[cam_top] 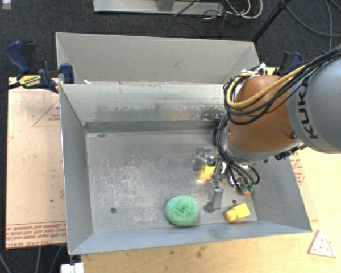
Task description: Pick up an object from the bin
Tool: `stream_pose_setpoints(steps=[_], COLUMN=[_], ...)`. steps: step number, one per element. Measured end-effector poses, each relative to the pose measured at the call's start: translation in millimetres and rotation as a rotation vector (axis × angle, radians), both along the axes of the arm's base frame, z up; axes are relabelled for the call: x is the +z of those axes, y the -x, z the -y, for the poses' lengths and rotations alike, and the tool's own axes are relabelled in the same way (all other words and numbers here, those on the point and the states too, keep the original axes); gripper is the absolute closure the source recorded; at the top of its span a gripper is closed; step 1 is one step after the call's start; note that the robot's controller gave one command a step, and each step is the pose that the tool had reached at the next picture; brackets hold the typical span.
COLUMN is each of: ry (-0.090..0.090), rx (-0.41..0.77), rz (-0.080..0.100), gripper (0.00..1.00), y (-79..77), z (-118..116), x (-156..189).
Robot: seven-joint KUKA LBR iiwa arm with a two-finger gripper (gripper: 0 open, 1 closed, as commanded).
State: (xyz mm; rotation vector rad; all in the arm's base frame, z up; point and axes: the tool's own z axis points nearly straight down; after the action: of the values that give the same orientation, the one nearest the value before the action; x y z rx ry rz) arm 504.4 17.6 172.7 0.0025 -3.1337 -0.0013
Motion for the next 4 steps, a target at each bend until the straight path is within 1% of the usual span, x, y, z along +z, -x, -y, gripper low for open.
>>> stream_pose_setpoints(steps=[1, 2, 3, 4], ry=[0.000, 0.000, -0.002, -0.003], rx=[-0.001, 0.091, 0.361, 0.427], rz=[0.008, 0.012, 0.008, 0.011], gripper=[0.00, 0.00, 0.00, 1.00], y=[-1.7, 3.1, -0.6, 24.8], z=[0.1, -22.5, -35.2, -70.0], x=[4.2, -39.4, -63.5, -95.4])
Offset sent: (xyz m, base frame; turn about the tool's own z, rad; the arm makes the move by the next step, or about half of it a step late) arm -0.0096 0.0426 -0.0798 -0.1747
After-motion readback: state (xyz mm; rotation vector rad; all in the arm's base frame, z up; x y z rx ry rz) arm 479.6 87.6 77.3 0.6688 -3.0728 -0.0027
